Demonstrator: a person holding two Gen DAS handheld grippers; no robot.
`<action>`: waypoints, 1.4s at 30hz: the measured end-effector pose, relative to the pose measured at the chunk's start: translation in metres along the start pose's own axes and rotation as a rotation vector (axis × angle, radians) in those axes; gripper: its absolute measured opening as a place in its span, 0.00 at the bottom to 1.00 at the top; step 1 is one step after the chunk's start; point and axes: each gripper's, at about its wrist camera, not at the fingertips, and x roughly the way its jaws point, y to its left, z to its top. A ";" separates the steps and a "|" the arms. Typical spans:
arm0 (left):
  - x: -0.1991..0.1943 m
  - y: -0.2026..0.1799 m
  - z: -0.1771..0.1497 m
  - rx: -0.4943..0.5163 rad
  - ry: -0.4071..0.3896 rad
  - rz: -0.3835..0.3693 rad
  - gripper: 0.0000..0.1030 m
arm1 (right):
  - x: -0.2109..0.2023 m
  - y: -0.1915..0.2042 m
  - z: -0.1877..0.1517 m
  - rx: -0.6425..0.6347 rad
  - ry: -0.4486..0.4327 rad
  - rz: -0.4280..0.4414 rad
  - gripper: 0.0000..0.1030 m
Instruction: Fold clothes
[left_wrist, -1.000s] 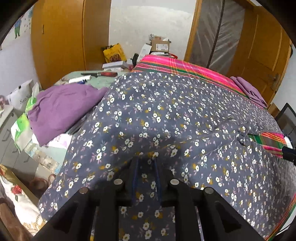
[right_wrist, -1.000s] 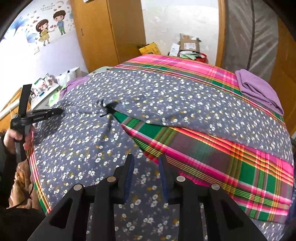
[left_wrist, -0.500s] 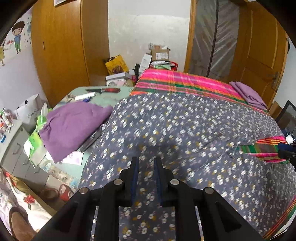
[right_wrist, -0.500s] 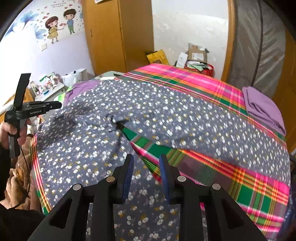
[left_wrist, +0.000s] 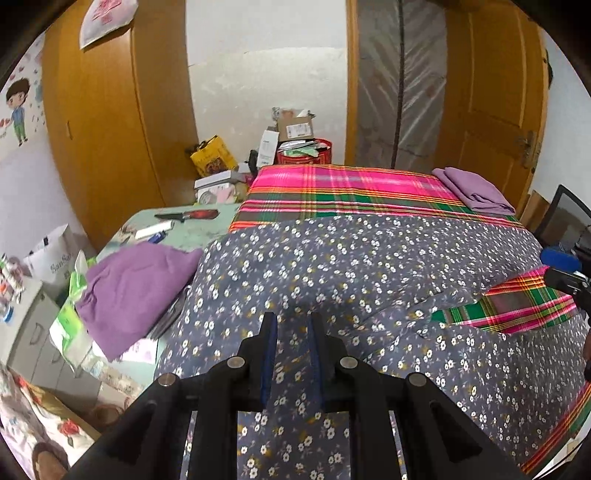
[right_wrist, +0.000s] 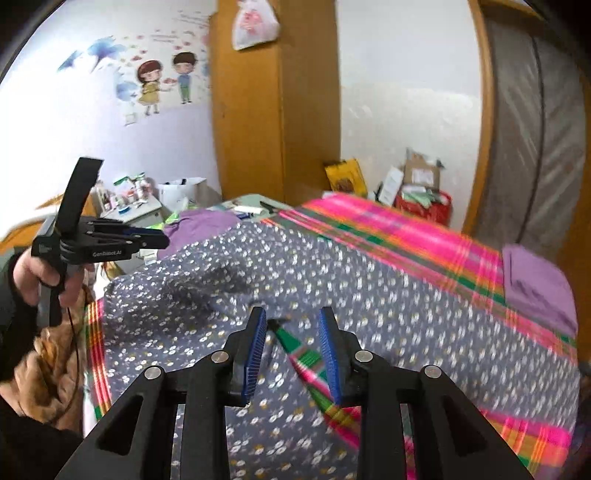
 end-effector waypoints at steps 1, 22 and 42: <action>0.000 0.000 0.002 0.006 -0.014 -0.010 0.16 | 0.003 0.000 0.003 -0.015 0.021 -0.008 0.32; 0.041 0.094 0.070 -0.112 0.034 -0.121 0.28 | 0.059 -0.033 0.075 -0.083 0.150 0.045 0.58; 0.167 0.135 0.077 -0.030 0.226 -0.093 0.28 | 0.188 -0.089 0.092 -0.066 0.292 0.118 0.58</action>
